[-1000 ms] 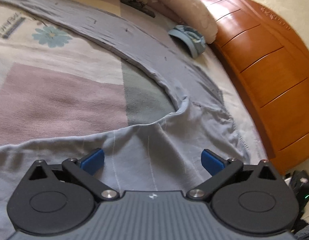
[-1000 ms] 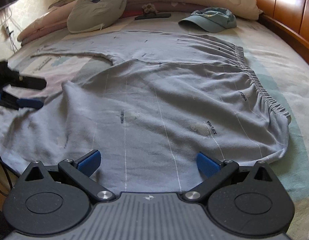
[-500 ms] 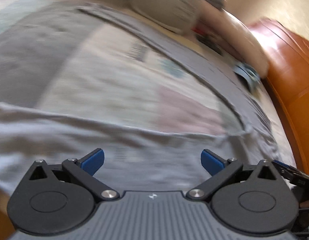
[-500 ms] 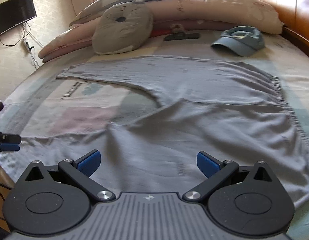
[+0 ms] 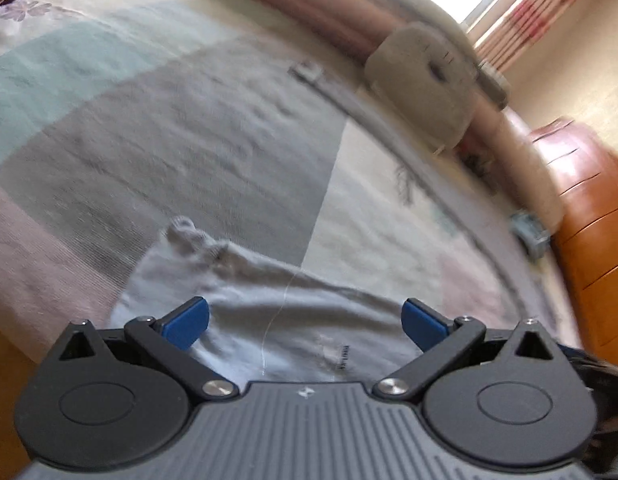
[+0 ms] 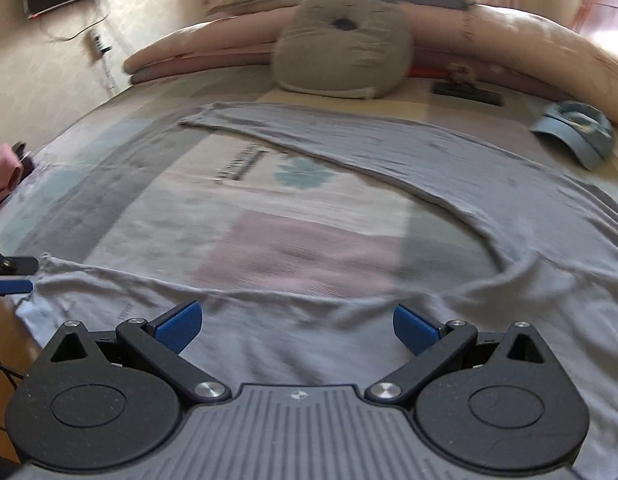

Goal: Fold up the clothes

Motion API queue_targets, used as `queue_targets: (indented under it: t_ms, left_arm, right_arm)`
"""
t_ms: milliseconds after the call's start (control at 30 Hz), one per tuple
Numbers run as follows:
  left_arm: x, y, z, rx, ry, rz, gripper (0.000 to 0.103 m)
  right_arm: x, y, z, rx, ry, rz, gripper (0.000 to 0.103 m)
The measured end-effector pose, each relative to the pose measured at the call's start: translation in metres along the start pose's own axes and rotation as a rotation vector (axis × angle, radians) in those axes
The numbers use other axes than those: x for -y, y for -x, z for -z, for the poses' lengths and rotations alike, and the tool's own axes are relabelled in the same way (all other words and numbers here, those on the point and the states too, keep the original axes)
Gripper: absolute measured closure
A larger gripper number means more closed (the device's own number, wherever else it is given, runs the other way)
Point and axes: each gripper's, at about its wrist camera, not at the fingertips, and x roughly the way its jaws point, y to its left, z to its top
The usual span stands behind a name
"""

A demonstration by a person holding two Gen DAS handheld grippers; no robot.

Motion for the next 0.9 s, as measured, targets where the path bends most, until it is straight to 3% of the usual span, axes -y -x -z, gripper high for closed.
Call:
queue_targets:
  t_ms: [167,367,567,767,900]
  left_arm:
    - [-0.013,0.022,0.019,-0.021,0.058,0.057,0.001]
    - [-0.034,0.012,0.043,-0.014,0.199,0.094,0.001]
    - [-0.041,0.002,0.041,0.033,0.265,0.17,0.001]
    - [-0.049,-0.01,0.051,0.052,0.408,0.283,0.001]
    - [-0.054,-0.013,0.046,0.115,0.417,0.261,0.001]
  right_arm:
    - [-0.035,-0.017,-0.012,-0.02,0.061,-0.051,0.0]
    - [-0.056,-0.027,-0.016,-0.049,0.11,-0.088,0.0]
    - [-0.059,-0.026,-0.019,-0.058,0.146,-0.071,0.0]
    - [-0.053,-0.026,-0.023,-0.058,0.142,-0.06,0.0]
    - [-0.049,-0.029,-0.024,-0.063,0.138,-0.064,0.0]
